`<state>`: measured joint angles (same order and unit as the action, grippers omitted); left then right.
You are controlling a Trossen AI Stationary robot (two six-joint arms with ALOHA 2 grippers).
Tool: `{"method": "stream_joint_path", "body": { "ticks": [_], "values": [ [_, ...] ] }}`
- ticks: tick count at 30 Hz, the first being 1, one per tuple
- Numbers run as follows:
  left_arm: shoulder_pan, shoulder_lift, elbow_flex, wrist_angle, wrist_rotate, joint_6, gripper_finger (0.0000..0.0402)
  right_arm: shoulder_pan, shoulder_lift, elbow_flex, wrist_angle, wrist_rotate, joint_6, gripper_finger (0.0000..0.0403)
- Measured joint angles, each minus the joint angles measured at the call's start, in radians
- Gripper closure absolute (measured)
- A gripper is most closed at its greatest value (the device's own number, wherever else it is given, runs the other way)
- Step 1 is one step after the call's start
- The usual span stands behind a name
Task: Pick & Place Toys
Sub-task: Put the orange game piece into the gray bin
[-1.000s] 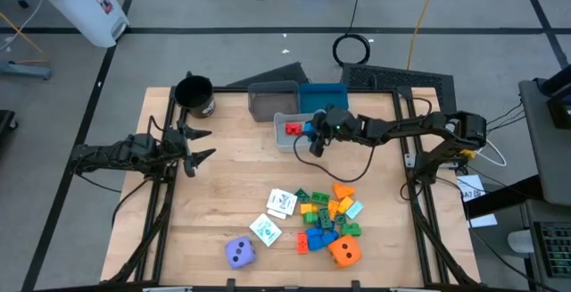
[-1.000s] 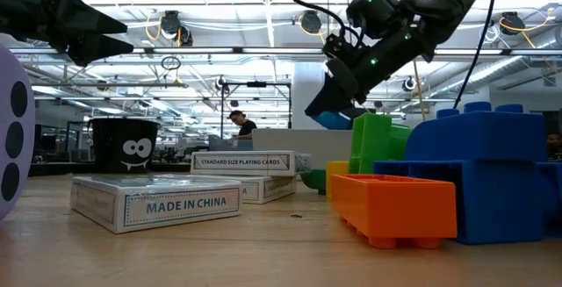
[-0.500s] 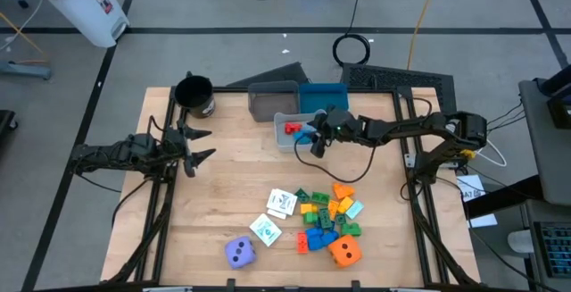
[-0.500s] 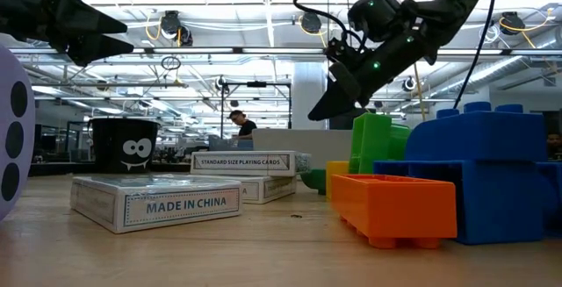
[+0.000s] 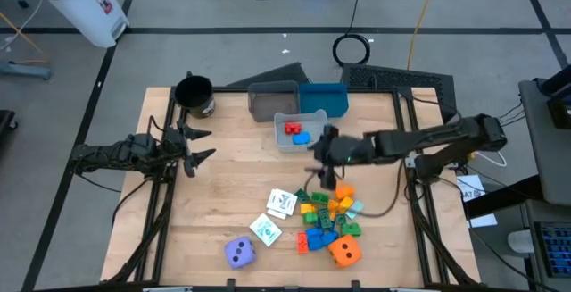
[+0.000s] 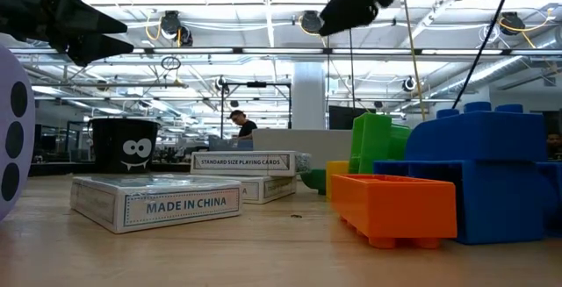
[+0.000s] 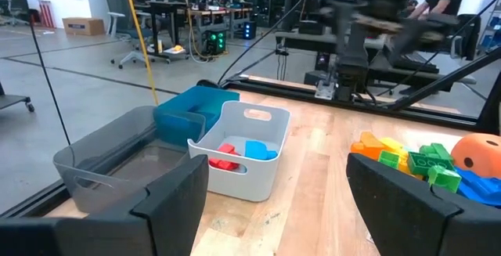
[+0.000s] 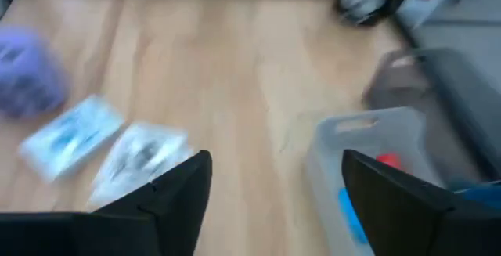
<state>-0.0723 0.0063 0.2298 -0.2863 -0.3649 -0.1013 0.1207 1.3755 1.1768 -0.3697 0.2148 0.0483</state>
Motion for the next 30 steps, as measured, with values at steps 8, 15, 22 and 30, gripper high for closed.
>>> {"method": "stream_joint_path", "body": {
  "ticks": [8, 15, 22, 30],
  "values": [
    [0.000, 0.000, 0.000, 0.000, 0.000, 0.000, 0.0091, 0.119, 0.052, -0.003, -0.338, -0.010, 0.149, 0.0118],
    [0.000, 0.000, 0.000, 0.000, 0.000, 0.000, 0.0091, 0.127, 0.049, -0.203, -0.299, -0.105, 0.282, 0.0121],
    [0.000, 0.000, 0.000, 0.000, 0.000, 0.000, 0.0091, 0.126, 0.049, -0.347, -0.190, -0.139, 0.265, 0.0122],
    [0.000, 0.000, 0.000, 0.000, -0.001, 0.000, 0.0091, 0.109, 0.051, -0.439, -0.016, -0.138, 0.249, 0.0136]
  ]
}}
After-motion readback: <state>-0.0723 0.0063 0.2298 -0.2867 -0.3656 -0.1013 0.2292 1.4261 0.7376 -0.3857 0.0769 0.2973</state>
